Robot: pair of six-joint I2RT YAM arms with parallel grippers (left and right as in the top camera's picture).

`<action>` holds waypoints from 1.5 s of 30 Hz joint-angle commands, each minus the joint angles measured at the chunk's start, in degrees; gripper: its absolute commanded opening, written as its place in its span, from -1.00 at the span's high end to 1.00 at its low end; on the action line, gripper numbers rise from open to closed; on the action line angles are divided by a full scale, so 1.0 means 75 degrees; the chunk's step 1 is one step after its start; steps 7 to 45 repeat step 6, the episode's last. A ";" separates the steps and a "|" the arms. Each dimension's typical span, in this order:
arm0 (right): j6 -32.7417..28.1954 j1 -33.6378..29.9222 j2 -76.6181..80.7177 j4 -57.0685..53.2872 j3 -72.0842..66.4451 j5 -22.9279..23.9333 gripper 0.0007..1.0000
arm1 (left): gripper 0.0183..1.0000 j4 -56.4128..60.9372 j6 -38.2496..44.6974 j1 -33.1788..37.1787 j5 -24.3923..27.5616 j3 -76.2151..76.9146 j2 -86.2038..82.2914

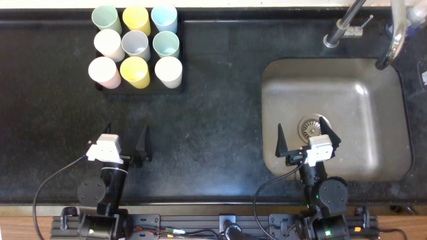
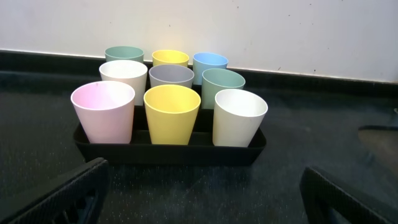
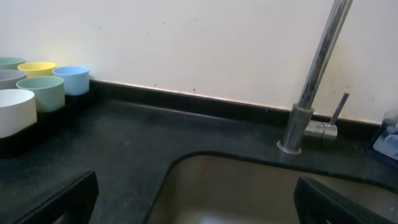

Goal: Store Cups

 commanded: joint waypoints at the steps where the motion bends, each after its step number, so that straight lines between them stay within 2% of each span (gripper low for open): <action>1: -0.0020 -0.0015 -0.0064 0.0029 -0.0105 0.0052 -1.00 | -1.00 -0.0020 0.0085 0.0055 0.0125 -0.0009 -0.0061; 45: -0.0023 -0.0015 -0.0064 0.0032 -0.0105 0.0052 -0.99 | -1.00 -0.0020 0.0085 0.0055 0.0125 -0.0009 -0.0061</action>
